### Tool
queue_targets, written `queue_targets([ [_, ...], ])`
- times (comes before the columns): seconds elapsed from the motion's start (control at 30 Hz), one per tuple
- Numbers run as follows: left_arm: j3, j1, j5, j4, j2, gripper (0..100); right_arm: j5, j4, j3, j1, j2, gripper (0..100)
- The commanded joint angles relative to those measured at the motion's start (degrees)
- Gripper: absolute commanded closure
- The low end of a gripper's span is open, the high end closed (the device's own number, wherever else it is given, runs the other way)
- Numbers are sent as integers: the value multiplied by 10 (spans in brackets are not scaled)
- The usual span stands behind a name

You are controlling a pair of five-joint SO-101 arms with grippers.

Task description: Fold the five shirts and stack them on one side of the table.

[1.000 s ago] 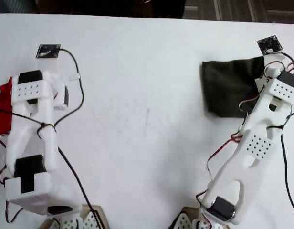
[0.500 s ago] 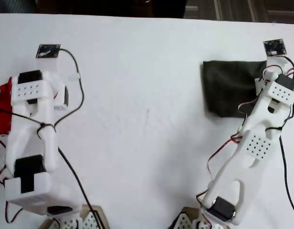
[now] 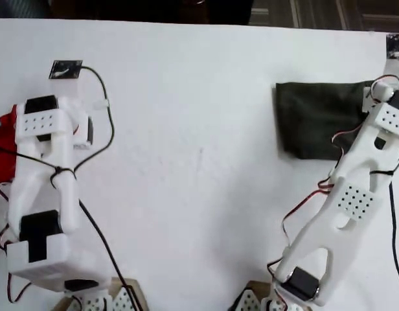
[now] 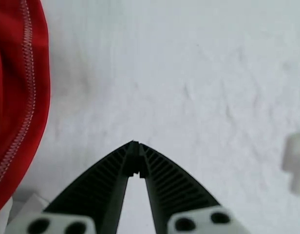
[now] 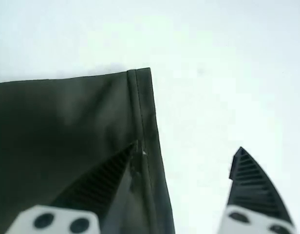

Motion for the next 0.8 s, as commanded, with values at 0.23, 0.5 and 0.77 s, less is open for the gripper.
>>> queue_targets([
  [0.23,-52,-33,-33,99,-205,973,-5,193,-11,-75,-189,711],
  [0.5,-52,-195,-98,105,-244,876,-5,294,-11,-137,-276,711],
  [0.77,-191,-344,-138,103,-105,750,-39,337,40,-176,-384,711],
])
